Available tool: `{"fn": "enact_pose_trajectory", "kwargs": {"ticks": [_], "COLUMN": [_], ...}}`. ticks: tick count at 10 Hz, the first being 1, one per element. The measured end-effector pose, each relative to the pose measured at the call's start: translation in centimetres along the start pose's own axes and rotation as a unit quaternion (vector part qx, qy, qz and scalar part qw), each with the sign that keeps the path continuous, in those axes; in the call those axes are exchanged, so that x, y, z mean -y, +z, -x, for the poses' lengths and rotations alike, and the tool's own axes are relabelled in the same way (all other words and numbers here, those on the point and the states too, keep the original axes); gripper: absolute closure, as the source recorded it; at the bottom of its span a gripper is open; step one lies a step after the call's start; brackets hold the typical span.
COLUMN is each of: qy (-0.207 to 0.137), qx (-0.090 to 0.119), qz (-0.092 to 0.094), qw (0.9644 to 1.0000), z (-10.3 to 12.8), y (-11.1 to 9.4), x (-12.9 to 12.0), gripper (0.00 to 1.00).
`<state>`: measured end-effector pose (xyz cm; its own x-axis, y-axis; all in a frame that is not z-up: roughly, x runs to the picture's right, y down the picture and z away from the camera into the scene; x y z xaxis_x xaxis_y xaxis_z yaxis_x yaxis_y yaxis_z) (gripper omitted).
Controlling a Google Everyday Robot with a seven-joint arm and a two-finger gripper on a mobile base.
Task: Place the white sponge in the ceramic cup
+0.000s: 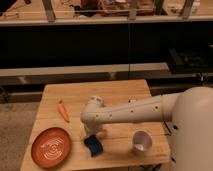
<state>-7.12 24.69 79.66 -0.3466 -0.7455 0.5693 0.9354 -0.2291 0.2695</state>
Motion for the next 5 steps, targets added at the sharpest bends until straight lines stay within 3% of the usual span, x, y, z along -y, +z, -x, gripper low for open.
{"fn": "enact_pose_trajectory", "kwargs": {"ticks": [2, 5], "qy": [-0.018, -0.053], "qx": [0.019, 0.021], "qz": [-0.005, -0.013], "qw": [0.9996, 0.9983], "z": [0.3, 1.1], "y": [0.2, 0.2], "x": [-0.2, -0.2], "gripper": [0.2, 0.2]}}
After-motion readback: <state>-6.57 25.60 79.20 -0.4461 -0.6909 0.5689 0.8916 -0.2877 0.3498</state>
